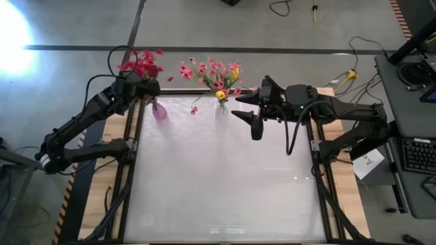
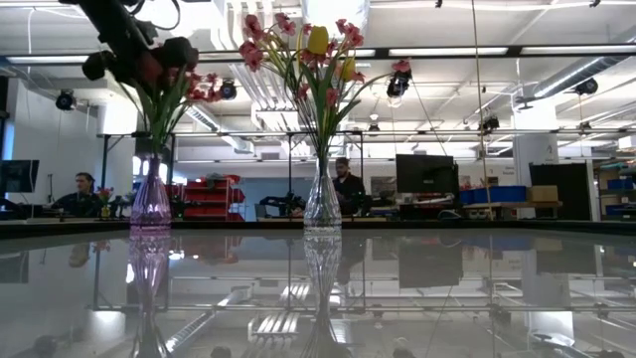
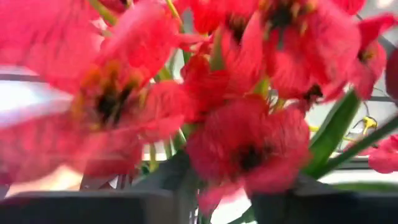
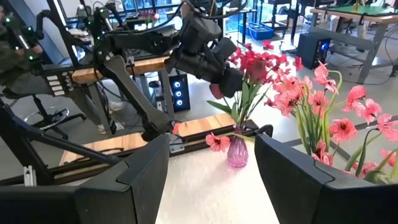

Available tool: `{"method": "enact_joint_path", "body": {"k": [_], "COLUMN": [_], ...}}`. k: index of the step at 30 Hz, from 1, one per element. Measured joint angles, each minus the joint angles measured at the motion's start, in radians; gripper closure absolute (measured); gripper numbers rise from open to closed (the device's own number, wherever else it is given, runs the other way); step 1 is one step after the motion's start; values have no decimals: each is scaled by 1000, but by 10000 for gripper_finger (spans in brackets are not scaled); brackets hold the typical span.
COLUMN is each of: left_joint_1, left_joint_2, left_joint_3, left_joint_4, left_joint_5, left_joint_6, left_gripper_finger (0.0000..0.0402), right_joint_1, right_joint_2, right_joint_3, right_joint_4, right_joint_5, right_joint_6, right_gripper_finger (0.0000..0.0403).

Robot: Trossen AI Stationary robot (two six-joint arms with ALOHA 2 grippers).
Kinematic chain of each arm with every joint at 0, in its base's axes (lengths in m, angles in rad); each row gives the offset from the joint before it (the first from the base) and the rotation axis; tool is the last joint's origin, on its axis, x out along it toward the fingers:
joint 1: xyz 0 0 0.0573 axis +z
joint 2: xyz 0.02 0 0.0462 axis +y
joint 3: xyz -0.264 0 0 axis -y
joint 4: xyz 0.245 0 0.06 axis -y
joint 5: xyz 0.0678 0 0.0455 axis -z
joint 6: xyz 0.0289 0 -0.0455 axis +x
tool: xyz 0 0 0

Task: Sort flowers into vase by color
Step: Adjust the red flowers

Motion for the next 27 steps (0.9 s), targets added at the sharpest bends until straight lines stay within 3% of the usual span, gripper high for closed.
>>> {"method": "enact_joint_path", "body": {"k": [4, 6, 18, 27], "left_joint_1": [0, 0, -1, -1], "left_joint_2": [5, 4, -52, 9], "left_joint_3": [-4, -5, 15, -6], "left_joint_4": [7, 32, 95, 98], "left_joint_5": [-12, -14, -30, -44], "left_joint_6": [1, 5, 73, 40], "left_gripper_finger": [374, 394, 399, 400], "right_joint_1": [0, 0, 0, 0], "right_joint_2": [0, 0, -6, -6], "right_joint_3": [0, 0, 0, 0], "right_joint_4": [0, 0, -52, -55], "right_joint_5": [0, 0, -1, -1], "right_joint_6": [-9, -11, -9, -16], "right_gripper_finger": [174, 174, 174, 174]}}
